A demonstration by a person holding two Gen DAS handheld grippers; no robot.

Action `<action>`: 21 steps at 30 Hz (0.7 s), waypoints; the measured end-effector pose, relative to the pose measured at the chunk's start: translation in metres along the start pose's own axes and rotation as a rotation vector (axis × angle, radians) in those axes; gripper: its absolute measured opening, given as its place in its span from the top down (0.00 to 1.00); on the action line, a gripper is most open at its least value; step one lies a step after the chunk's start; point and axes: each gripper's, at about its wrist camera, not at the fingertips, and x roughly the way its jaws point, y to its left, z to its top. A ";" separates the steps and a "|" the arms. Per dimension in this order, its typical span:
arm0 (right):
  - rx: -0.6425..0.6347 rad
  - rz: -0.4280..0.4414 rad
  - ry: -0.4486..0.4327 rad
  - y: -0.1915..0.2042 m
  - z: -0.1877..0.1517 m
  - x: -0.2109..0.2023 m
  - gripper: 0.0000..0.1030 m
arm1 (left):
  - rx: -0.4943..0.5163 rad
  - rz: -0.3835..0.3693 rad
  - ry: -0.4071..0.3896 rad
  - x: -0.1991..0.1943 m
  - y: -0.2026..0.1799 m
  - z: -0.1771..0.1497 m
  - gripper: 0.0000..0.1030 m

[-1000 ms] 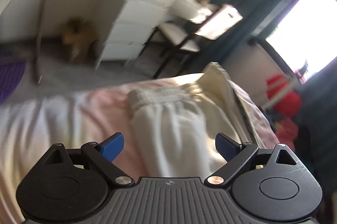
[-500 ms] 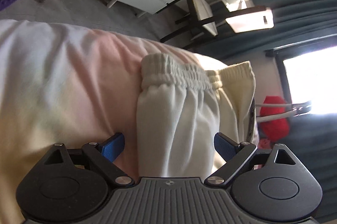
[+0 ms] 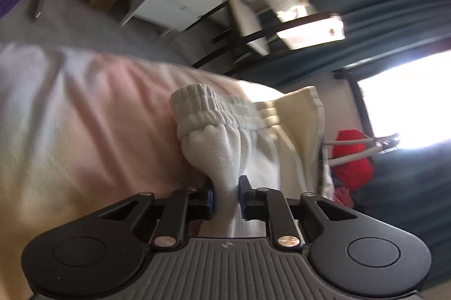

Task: Fold clothes

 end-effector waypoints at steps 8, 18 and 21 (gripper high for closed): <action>-0.009 0.063 -0.142 0.004 0.004 -0.035 0.95 | 0.094 -0.082 -0.066 -0.048 -0.025 -0.004 0.93; -0.012 -0.089 -0.254 -0.011 0.013 -0.056 0.95 | 0.204 0.053 0.117 -0.074 -0.015 0.016 0.93; -0.001 -0.163 -0.178 -0.020 0.014 -0.042 0.95 | 0.275 0.102 0.171 -0.068 -0.012 0.017 0.90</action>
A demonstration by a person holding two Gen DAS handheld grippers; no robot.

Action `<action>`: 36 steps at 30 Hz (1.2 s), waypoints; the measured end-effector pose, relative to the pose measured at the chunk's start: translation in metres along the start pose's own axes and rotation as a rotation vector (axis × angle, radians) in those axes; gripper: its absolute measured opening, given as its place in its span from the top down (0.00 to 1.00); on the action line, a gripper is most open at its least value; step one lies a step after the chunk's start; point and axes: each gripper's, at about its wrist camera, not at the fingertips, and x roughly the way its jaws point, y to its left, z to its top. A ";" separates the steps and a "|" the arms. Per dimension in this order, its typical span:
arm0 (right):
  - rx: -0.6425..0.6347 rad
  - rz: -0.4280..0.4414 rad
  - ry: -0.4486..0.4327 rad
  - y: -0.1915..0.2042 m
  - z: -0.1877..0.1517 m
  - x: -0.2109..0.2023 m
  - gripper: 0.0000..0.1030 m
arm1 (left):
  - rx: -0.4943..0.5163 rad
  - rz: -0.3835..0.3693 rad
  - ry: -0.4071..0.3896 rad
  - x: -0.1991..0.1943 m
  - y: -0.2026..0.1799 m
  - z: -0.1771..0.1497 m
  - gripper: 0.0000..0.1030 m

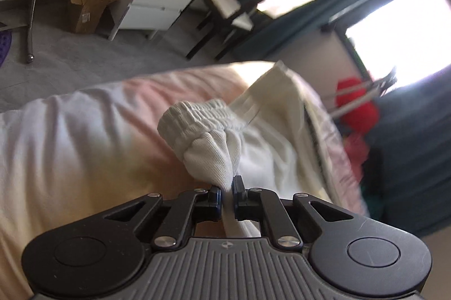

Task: Fold clothes

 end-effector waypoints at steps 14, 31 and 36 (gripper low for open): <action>-0.165 0.046 -0.231 0.046 -0.009 -0.061 0.30 | 0.670 0.166 -0.175 -0.047 -0.085 -0.037 0.20; -0.302 0.261 -0.164 0.102 -0.079 -0.081 0.30 | 1.468 -0.362 0.081 0.200 -0.378 -0.314 0.19; -0.220 0.208 -0.262 0.089 -0.071 -0.062 0.30 | 1.685 -0.468 0.154 0.274 -0.447 -0.419 0.19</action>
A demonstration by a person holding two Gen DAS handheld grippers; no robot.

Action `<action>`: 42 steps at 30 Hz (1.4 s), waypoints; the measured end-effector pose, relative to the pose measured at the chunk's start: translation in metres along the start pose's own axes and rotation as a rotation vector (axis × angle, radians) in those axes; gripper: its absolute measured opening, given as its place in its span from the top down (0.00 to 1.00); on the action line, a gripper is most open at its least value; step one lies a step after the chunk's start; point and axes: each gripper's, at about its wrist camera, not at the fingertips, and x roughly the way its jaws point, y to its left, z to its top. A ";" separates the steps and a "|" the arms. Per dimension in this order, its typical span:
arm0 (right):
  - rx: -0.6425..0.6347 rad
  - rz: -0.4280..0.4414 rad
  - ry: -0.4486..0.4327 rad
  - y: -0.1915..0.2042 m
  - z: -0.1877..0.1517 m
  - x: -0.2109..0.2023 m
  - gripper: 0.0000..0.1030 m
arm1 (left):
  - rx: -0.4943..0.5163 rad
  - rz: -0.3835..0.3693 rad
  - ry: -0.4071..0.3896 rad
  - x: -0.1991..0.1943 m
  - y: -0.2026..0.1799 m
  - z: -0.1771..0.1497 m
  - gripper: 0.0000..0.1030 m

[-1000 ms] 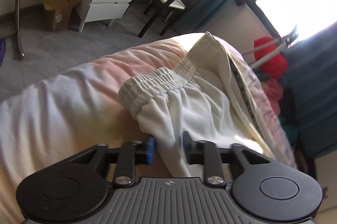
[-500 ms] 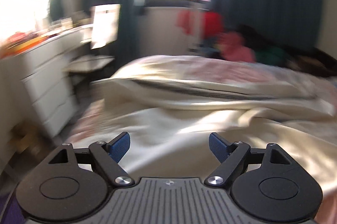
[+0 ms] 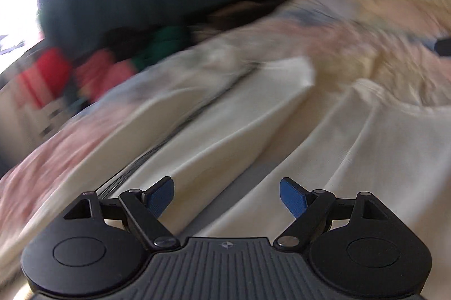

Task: Fold clothes

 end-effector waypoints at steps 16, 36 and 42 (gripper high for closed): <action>0.135 -0.140 0.004 -0.028 -0.010 0.066 0.30 | 0.060 -0.092 -0.091 0.164 -0.068 0.096 0.96; 0.173 -0.106 -0.050 -0.035 0.000 0.041 0.29 | 0.123 -0.201 -0.079 0.107 -0.114 0.075 0.83; 0.113 -0.083 -0.062 -0.025 -0.003 0.042 0.29 | 0.045 -0.177 -0.072 0.098 -0.108 0.064 0.38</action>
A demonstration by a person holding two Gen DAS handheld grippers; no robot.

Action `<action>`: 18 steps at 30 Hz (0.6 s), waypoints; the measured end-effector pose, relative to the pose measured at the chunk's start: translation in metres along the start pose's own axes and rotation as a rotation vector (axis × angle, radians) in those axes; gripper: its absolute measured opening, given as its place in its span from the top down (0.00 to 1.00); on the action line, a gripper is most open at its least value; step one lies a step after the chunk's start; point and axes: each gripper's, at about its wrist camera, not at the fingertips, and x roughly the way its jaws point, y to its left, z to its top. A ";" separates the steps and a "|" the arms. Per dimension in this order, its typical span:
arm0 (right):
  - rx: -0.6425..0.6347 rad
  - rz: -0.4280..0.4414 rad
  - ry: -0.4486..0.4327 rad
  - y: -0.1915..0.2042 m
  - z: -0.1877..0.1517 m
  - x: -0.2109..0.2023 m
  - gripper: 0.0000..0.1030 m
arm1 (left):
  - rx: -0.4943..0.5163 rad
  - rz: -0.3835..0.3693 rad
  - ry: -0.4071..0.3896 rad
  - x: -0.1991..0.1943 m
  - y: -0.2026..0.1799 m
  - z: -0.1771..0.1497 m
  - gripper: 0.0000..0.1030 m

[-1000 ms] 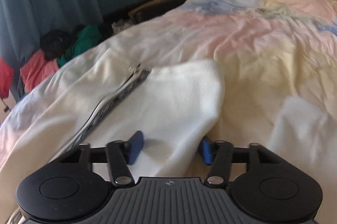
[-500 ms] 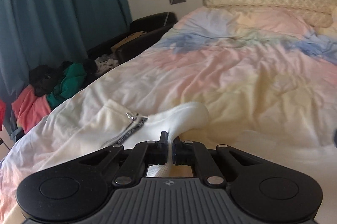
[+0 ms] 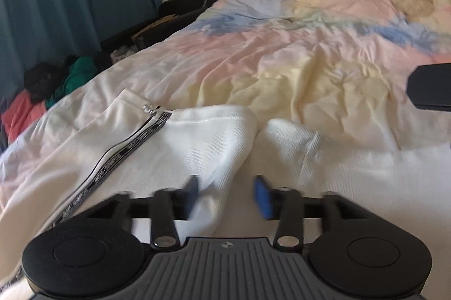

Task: Fold clothes

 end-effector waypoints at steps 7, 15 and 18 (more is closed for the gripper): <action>-0.100 0.067 -0.024 0.014 0.001 -0.011 0.29 | -0.200 0.111 -0.059 -0.086 0.044 -0.026 0.25; -0.343 0.174 -0.026 0.044 -0.013 -0.038 0.30 | -0.391 0.333 -0.069 -0.217 0.091 -0.083 0.22; -0.429 0.212 -0.008 0.053 -0.018 -0.051 0.30 | -0.478 0.396 -0.086 -0.271 0.104 -0.106 0.20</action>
